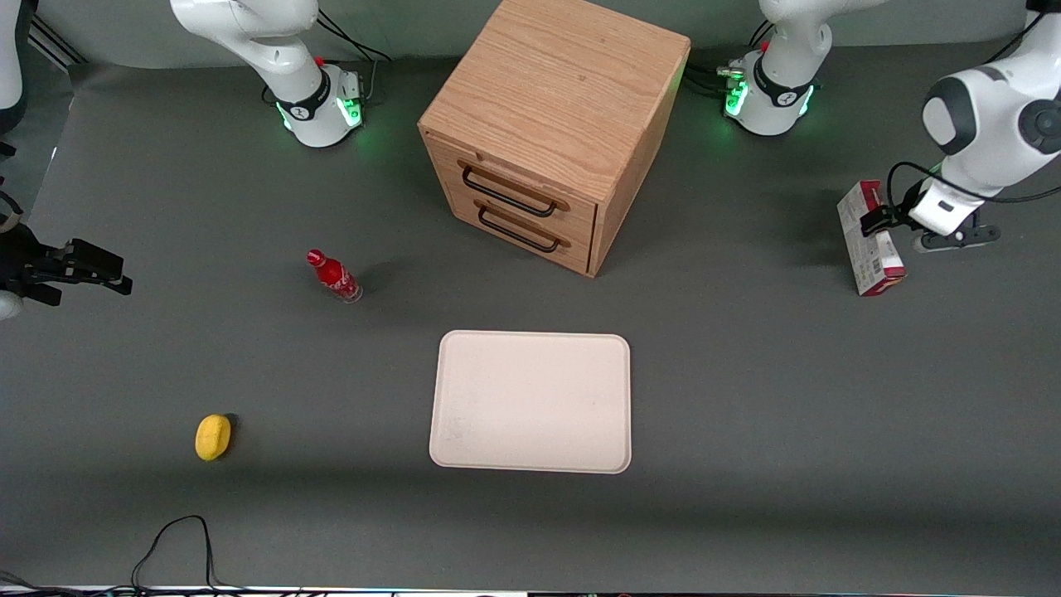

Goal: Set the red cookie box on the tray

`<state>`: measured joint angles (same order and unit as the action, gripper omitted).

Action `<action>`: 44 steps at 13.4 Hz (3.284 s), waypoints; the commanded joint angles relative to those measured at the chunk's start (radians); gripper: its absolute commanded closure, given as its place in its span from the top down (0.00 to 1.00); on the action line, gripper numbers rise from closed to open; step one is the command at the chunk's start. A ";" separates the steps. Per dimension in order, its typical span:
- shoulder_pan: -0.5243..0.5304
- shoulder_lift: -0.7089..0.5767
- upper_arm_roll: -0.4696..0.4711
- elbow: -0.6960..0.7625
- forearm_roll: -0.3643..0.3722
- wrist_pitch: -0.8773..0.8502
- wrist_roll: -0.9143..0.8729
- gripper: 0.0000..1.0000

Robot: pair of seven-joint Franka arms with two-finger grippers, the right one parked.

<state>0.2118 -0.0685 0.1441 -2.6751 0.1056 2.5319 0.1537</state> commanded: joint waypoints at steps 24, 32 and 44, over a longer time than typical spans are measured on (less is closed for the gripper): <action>-0.046 -0.039 -0.031 0.620 0.000 -0.778 0.006 0.00; -0.077 0.256 -0.084 1.356 -0.009 -1.277 0.010 0.00; -0.423 0.675 -0.314 1.713 -0.070 -1.224 -0.682 0.00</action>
<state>-0.1420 0.4178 -0.1498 -1.1854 0.0376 1.3206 -0.4046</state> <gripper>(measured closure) 0.965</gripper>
